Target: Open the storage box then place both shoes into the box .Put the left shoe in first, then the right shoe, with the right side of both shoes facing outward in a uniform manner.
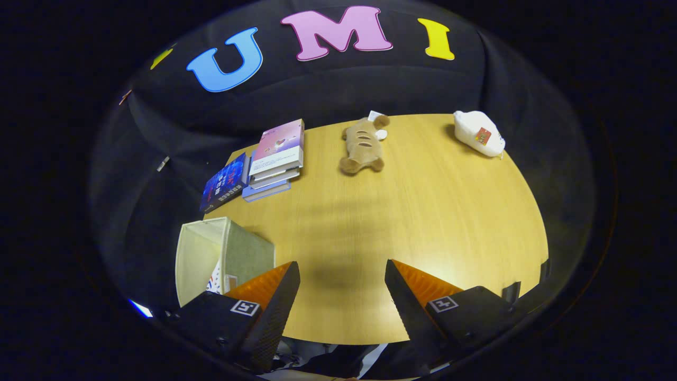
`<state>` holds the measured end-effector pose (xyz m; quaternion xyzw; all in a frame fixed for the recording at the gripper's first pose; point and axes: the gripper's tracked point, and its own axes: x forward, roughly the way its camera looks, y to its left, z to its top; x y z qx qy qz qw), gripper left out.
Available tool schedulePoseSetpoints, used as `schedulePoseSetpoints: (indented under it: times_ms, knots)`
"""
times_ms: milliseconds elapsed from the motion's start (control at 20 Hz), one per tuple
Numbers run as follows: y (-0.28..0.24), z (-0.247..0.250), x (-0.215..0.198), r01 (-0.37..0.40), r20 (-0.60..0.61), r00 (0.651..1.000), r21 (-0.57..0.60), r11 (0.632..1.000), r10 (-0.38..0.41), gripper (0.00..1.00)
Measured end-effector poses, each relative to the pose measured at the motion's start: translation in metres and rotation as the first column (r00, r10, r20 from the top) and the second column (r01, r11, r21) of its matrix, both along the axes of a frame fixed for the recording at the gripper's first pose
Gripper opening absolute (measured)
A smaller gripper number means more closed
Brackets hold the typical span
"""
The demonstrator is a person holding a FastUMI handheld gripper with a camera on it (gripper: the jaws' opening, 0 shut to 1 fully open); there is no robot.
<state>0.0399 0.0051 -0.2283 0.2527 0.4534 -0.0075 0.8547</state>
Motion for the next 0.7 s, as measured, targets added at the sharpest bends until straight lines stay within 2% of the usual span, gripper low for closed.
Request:
schedulePoseSetpoints:
  times_ms: [150, 350, 700]
  knots:
    - [-0.027, 0.005, -0.004, 0.043, 0.086, 0.996, -0.081, 0.996, -0.036, 0.99]
    - [-0.057, 0.033, -0.002, 0.112, 0.255, 0.965, -0.159, 0.981, -0.069, 0.99]
    - [-0.095, 0.119, -0.014, 0.235, 0.521, 0.852, -0.284, 0.930, -0.056, 0.99]
